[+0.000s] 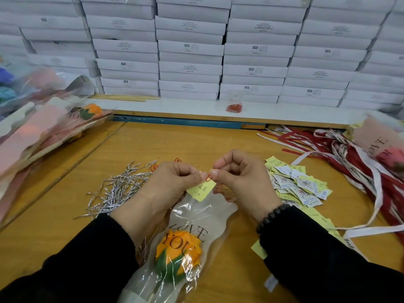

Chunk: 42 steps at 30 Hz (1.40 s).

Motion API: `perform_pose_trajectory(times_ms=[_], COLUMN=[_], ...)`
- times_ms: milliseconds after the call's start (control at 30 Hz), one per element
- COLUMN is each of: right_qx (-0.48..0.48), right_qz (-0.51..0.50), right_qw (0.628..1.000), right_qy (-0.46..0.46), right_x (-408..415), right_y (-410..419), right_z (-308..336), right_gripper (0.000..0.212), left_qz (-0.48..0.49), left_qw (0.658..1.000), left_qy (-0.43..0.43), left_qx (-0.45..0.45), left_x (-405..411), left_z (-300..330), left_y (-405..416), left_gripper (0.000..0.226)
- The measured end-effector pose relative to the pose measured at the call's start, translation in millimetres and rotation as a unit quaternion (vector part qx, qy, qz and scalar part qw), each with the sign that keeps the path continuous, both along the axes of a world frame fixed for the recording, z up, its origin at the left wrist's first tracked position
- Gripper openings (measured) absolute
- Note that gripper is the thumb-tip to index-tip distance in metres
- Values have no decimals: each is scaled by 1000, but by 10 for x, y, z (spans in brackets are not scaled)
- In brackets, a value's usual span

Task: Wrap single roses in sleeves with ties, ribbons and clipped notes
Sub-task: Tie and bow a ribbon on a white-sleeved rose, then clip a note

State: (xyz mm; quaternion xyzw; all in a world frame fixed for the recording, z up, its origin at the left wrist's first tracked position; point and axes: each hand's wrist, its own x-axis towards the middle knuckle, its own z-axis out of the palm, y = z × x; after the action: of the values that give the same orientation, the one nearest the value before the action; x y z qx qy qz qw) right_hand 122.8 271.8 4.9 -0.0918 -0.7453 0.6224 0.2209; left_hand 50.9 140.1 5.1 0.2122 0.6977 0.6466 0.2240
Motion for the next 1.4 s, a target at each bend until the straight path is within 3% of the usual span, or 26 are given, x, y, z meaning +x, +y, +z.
perform_pose_trajectory(times_ms=[600,833,1033,1300,1400], right_qx=[123,94,9,-20,-32], right_qz=[1,33,44,-10,-32], right_qw=[992,995,999,999,998], right_qy=[11,-7,-12,-27,-32], right_x=[-24,-9,6,6,20], right_y=[-61,-47,-43,100,175], right_z=[-94,-70,-48,2,46], right_gripper=[9,17,13,15,14], left_qz=[16,18,-4,-99,-163], left_qw=[1000,1000,999,992,979], left_qy=[-8,-16,-34,-63,-57], left_qx=[20,14,5,-40,-104], left_x=[-55,-31,-41,-110,-158], left_z=[-54,-24,-13,157,207], left_y=[-6,-17,-23,-136,-232], left_gripper=[16,16,17,54,61])
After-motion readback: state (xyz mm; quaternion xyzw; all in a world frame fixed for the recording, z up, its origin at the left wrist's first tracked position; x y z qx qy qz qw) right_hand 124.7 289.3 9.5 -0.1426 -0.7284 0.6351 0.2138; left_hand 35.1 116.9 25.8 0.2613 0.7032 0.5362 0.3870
